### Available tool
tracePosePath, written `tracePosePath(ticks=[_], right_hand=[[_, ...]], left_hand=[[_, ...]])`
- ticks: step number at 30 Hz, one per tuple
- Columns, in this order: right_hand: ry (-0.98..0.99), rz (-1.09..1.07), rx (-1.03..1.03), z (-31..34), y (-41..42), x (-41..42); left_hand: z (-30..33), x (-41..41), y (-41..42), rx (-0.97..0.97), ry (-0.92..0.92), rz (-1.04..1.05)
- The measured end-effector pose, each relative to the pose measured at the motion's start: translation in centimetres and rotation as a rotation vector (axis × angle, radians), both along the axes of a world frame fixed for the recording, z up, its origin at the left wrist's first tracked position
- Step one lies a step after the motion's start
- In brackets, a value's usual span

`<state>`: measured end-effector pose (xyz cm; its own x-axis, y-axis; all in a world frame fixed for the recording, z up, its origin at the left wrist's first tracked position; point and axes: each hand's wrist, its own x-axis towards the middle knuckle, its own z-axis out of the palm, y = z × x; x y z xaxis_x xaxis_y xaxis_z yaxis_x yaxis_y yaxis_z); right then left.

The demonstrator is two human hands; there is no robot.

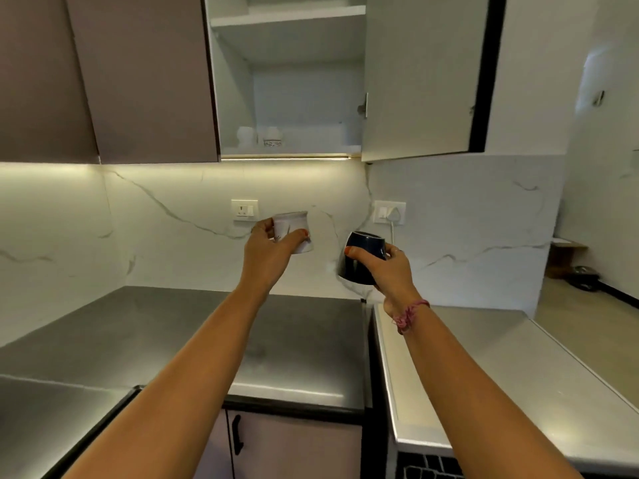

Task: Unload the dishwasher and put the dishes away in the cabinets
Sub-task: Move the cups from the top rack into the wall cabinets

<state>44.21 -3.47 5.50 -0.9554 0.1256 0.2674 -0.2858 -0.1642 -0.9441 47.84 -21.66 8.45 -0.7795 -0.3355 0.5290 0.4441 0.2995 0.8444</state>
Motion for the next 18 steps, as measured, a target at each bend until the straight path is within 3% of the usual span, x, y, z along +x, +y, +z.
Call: tracePosePath(ticks=[10,18], right_hand=[[0.145,0.004,0.146,4.8,-5.6,-7.7],[0.161,-0.054,0.126,9.4,-12.1,-15.9]], left_hand=[[3.8,-10.9,-5.4,0.149,0.028,-0.081],[7.8,-21.1,-12.4,0.124,0.094,-0.144]])
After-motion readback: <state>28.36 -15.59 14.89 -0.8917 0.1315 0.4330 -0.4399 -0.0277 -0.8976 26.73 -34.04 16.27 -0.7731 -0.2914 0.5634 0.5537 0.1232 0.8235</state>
